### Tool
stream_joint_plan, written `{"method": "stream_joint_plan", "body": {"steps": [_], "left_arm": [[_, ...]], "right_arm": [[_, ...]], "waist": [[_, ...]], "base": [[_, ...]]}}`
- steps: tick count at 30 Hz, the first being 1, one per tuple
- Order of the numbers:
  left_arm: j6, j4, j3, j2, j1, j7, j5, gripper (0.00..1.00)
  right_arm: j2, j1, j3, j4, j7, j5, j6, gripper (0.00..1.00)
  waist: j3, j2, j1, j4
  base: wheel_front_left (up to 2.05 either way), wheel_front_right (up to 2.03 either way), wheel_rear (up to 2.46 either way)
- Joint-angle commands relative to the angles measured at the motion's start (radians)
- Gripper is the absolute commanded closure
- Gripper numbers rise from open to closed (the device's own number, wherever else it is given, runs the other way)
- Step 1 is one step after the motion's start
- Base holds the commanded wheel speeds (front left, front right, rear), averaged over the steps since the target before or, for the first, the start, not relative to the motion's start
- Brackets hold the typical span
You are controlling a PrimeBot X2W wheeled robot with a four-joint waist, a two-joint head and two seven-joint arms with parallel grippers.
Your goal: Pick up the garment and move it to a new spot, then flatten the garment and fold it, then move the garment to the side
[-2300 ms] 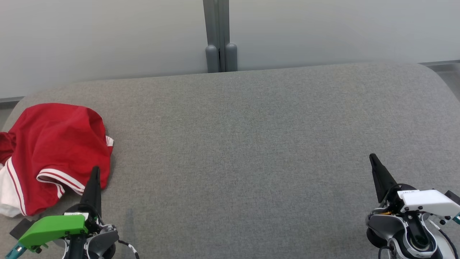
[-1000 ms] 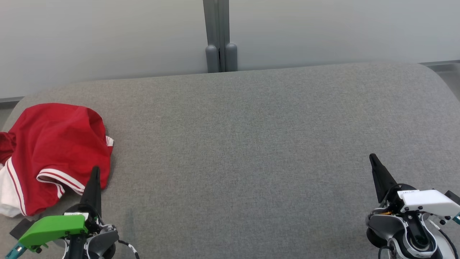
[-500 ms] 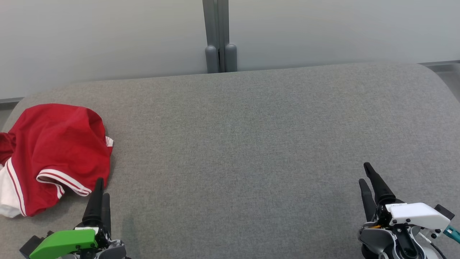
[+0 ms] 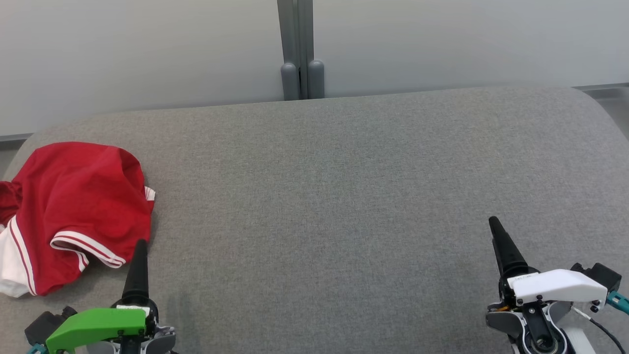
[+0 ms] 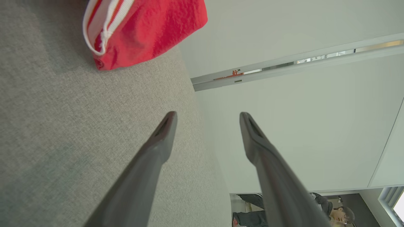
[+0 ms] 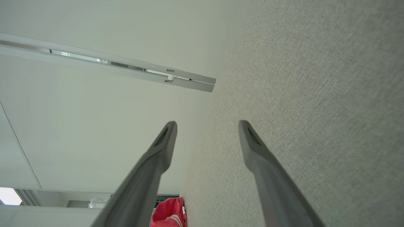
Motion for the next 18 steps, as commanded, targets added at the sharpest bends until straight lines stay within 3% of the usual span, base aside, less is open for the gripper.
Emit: {"method": "stream_joint_plan", "body": {"steps": [1, 18], "left_arm": [[0.008, -0.022, -0.006, 0.007, -0.006, -0.012, 0.046, 0.0], [0.056, -0.037, -0.084, 0.011, -0.004, -0.074, 0.415, 0.0]], "right_arm": [[-0.006, -0.027, 0.007, -0.021, -0.012, -0.048, 0.0, 0.0], [-0.008, -0.019, 0.022, -0.064, -0.075, -0.406, 0.0, 0.0]], "waist": [[0.0, 0.0, 0.0, 0.0], [-0.001, 0.0, 0.0, 0.002]], "base": [[0.0, 0.0, 0.0], [0.0, 0.0, 0.0]]}}
